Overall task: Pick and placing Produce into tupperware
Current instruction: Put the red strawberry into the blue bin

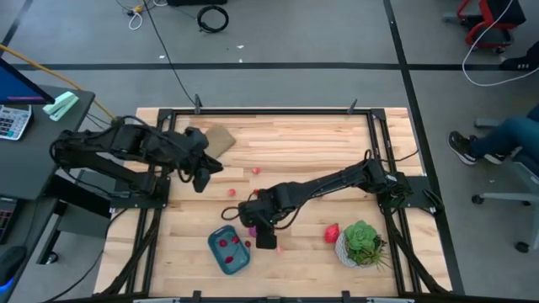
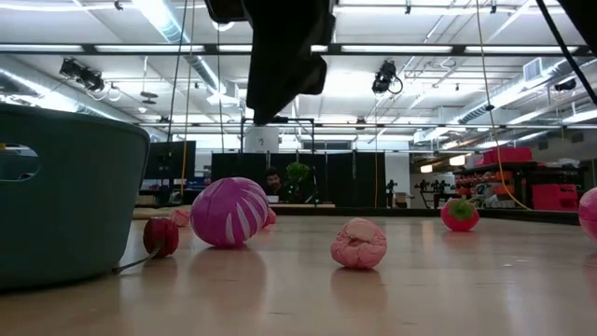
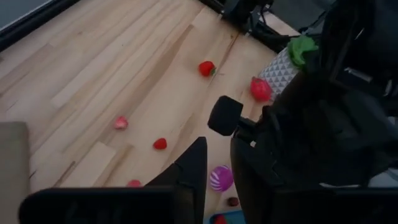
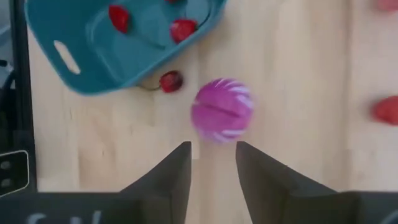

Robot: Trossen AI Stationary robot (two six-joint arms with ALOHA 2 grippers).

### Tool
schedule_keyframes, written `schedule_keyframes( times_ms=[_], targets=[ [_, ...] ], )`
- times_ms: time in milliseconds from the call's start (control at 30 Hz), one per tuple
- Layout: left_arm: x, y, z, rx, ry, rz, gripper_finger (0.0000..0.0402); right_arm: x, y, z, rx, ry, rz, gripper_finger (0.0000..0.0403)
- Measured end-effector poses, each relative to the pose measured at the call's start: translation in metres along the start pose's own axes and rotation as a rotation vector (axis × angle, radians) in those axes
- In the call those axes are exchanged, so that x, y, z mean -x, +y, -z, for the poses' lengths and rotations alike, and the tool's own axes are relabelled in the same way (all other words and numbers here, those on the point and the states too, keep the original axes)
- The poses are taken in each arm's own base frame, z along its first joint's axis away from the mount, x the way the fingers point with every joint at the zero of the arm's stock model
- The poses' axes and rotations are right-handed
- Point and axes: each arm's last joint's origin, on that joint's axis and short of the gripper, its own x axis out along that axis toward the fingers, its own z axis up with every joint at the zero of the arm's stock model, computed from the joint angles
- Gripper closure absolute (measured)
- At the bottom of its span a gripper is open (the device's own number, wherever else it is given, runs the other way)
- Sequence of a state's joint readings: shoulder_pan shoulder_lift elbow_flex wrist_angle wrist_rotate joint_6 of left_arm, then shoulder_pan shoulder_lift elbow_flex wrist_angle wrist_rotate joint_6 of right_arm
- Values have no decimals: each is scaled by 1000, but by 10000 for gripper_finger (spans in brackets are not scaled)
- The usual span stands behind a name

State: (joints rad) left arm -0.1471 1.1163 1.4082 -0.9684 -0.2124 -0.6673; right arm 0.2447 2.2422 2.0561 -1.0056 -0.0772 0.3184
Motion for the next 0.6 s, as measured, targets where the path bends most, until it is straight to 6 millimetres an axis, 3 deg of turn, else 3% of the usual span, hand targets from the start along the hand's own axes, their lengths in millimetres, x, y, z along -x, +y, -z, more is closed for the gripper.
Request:
schedule_keyframes(
  times_ms=[133,367,600],
  targets=[
    [-11,-3,2,-35,52,-4,319,18,-3,-6,-7,-64,-16,265],
    [-31,-5,3,-65,115,-29,319,29,-1,-15,54,-175,-60,271],
    [-41,-6,1,-62,127,-51,286,27,-12,-9,-17,-65,-83,217]
  ],
)
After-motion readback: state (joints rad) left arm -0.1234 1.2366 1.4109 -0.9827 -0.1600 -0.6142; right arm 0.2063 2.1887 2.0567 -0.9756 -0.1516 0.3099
